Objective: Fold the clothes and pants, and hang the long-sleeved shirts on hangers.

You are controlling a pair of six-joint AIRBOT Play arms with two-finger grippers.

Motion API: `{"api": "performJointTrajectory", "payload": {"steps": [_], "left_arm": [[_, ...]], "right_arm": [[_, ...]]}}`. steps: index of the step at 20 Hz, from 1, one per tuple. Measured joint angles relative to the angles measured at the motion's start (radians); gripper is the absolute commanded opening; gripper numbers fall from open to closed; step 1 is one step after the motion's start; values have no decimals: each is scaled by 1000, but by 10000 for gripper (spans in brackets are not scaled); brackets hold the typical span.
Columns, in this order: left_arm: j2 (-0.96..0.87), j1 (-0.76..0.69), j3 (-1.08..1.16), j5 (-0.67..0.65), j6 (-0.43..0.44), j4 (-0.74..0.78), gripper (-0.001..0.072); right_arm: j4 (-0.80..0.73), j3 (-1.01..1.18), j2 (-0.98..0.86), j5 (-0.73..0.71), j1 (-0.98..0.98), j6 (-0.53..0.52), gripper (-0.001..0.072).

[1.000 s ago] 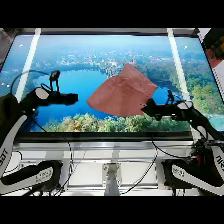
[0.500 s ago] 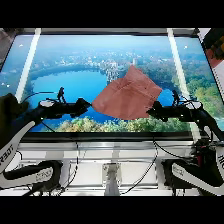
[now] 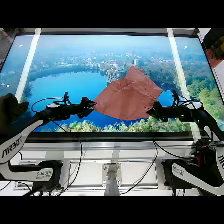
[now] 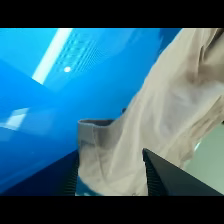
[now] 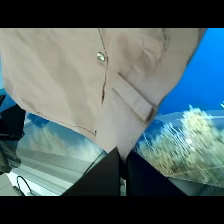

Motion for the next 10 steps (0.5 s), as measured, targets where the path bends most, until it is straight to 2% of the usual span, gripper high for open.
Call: {"api": "performJointTrajectory", "payload": {"steps": [1,2,5,10], "left_arm": [[-9,-2,0,13,8,-19,224],[-17,-3,0,28,21,-45,6],[-28,-6,8,42,77,-145,7],[-3,-16,139,6,237,-274,4]], "right_arm": [[3,0,0,0,0,0,11],[6,0,0,1,0,0,11],[27,0,0,6,0,0,11],[170,0,1,23,0,0,9]]}}
